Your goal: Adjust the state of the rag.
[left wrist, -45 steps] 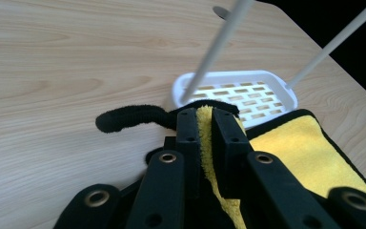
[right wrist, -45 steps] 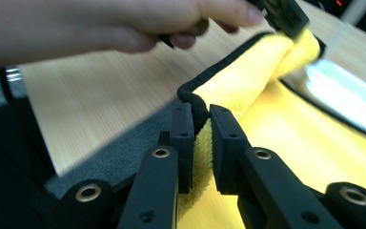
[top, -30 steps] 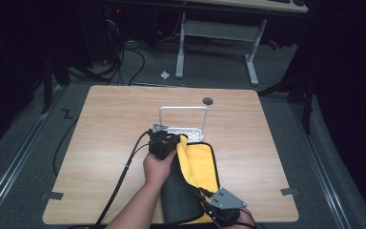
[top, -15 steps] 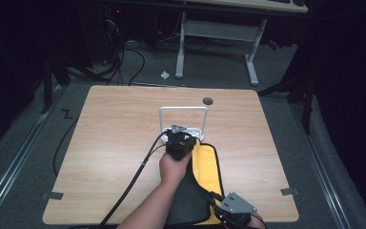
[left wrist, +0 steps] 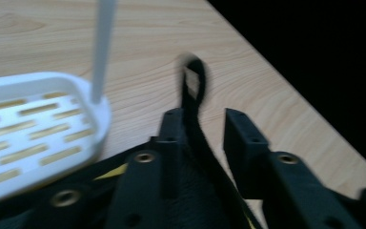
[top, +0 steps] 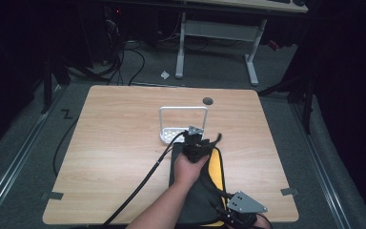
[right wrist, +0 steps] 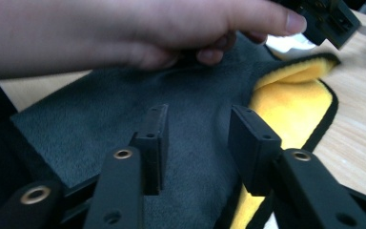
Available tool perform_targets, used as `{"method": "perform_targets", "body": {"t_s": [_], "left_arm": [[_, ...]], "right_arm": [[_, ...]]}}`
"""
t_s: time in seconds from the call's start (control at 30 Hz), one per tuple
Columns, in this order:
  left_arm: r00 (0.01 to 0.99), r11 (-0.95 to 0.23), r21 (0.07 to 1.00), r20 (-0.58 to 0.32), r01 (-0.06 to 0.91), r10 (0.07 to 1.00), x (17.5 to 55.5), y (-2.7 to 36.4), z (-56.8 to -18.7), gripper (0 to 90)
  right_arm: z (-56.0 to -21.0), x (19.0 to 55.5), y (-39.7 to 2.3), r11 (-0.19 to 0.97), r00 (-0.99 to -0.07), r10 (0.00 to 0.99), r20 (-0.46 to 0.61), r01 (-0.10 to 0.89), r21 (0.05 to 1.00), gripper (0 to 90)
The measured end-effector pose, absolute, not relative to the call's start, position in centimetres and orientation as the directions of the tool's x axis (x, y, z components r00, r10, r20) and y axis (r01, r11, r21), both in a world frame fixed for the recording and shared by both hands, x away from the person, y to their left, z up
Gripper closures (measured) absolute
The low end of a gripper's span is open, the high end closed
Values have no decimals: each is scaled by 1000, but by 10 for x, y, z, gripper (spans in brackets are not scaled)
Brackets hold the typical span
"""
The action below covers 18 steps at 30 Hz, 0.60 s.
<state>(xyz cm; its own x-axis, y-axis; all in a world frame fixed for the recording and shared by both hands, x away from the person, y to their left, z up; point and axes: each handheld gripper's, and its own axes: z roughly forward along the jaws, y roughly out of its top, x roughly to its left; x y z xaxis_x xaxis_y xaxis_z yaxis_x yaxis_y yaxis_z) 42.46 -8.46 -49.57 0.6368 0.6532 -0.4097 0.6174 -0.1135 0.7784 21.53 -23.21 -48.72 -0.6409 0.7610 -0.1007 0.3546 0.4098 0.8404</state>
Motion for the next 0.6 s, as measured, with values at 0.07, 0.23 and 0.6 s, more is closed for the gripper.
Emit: {"method": "perform_targets", "body": {"t_s": [0.07, 0.23, 0.6], "left_arm": [[651, -123, 780, -411, 613, 638, 423, -84, -495, 577], [657, -117, 785, -416, 608, 628, 417, -68, -494, 524], [707, -256, 784, -300, 565, 640, 358, 19, -507, 578]], "right_arm": [[-486, 216, -233, 402, -636, 766, -100, 352, 845, 588], [-489, 221, -234, 408, -622, 776, -108, 363, 837, 620], [-492, 254, -238, 358, -571, 819, -62, 423, 832, 624]]}}
